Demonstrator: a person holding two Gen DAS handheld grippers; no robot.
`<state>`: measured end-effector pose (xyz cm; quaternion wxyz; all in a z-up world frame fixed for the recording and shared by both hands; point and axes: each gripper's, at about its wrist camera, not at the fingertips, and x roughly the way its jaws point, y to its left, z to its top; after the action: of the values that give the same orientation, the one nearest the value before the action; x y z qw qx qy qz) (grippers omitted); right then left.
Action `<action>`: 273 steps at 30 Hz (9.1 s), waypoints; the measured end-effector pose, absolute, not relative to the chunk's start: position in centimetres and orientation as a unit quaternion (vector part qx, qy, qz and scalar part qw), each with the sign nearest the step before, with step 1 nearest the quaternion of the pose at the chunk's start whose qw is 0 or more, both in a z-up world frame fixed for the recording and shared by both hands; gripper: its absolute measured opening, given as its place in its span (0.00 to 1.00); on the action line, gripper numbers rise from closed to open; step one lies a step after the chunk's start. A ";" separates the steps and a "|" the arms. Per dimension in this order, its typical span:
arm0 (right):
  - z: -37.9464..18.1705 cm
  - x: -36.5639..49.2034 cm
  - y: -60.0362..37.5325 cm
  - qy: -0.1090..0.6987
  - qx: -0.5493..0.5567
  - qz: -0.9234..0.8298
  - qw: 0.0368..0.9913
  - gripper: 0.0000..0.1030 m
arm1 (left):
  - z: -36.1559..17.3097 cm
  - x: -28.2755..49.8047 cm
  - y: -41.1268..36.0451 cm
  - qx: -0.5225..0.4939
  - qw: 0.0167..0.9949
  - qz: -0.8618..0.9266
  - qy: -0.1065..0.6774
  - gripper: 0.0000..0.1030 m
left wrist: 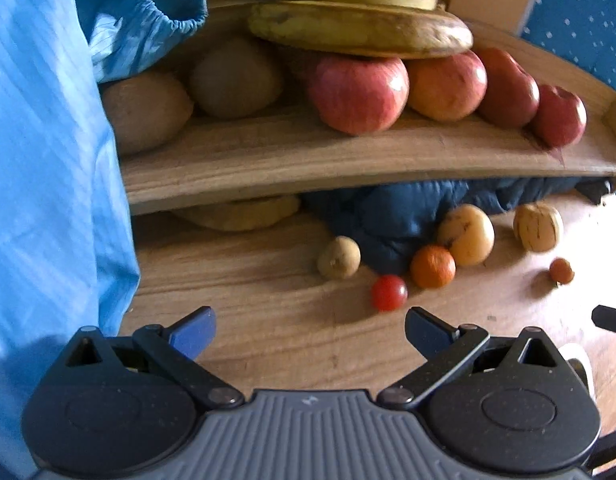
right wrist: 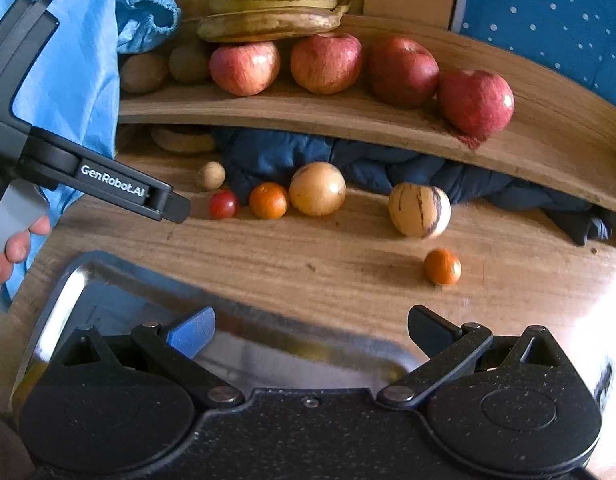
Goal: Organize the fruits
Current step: 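Move both open tools past the tray toward the loose fruits under the shelf, then close the left gripper on the small tan fruit while the right gripper grasps a cherry tomato, then carry the tan fruit with the left tool over the tray while the right tool carries the tomato, then open the left gripper over the tray while the right gripper releases the tomato there, then move both open tools from the tray toward the mandarins on the table, then close the left gripper on a mandarin while the right gripper grasps the other mandarin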
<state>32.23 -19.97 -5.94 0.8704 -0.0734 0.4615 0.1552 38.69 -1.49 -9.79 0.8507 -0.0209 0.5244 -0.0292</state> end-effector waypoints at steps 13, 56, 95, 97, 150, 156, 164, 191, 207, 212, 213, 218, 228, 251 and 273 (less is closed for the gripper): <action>-6.9 36.1 -15.2 0.451 -0.108 0.220 0.858 0.92 | -10.8 42.0 0.6 -0.084 0.845 -0.027 0.527 0.99; -8.3 38.8 -6.9 0.418 -0.217 0.270 0.840 0.31 | -11.5 43.2 1.5 -0.120 0.830 -0.069 0.541 0.30; -3.4 28.3 -15.6 0.410 -0.151 0.274 0.857 0.26 | -7.6 29.7 -2.7 -0.100 0.841 -0.041 0.530 0.30; -3.5 27.7 -15.9 0.413 -0.151 0.278 0.854 0.26 | -7.7 29.2 -2.8 -0.100 0.841 -0.037 0.531 0.30; -5.6 24.0 -16.8 0.452 -0.137 0.315 0.823 0.27 | -9.4 24.0 -3.0 -0.084 0.824 0.011 0.560 0.30; -5.6 23.8 -17.0 0.448 -0.135 0.316 0.825 0.31 | -8.8 23.6 -3.0 -0.085 0.829 0.016 0.553 0.39; -4.3 22.9 -18.1 0.425 -0.123 0.308 0.842 0.52 | -6.7 22.6 -3.1 -0.084 0.846 0.028 0.526 0.68; -1.5 16.1 -24.4 0.415 -0.069 0.308 0.854 0.99 | -3.7 14.8 -6.1 0.039 0.834 0.041 0.549 0.99; -2.2 15.8 -27.5 0.436 -0.050 0.243 0.865 0.99 | -3.4 15.4 -7.7 0.097 0.826 0.036 0.554 0.99; -2.3 16.4 -28.2 0.433 -0.038 0.224 0.872 0.99 | -3.4 16.6 -7.8 0.109 0.828 0.029 0.549 0.99; -2.3 16.6 -28.2 0.433 -0.036 0.221 0.873 0.99 | -3.5 16.9 -7.8 0.109 0.829 0.028 0.548 0.99; -2.4 17.7 -28.6 0.431 -0.029 0.205 0.878 0.99 | -3.5 18.8 -7.7 0.111 0.835 0.029 0.538 0.99; -2.6 21.0 -28.4 0.431 -0.022 0.178 0.885 0.99 | -3.7 24.2 -6.1 0.100 0.847 0.033 0.521 0.99; -4.1 30.3 -26.1 0.446 -0.013 0.117 0.887 0.99 | -7.5 36.8 -6.7 0.090 0.844 -0.030 0.528 0.99; -6.4 38.1 -25.7 0.456 -0.013 0.093 0.885 0.87 | -10.5 41.4 -7.7 0.039 0.839 -0.099 0.533 0.96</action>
<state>38.07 -25.69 -6.42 0.8852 -0.0128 0.4555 0.0934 41.44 -7.74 -10.50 0.8392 0.0388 0.5334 -0.0989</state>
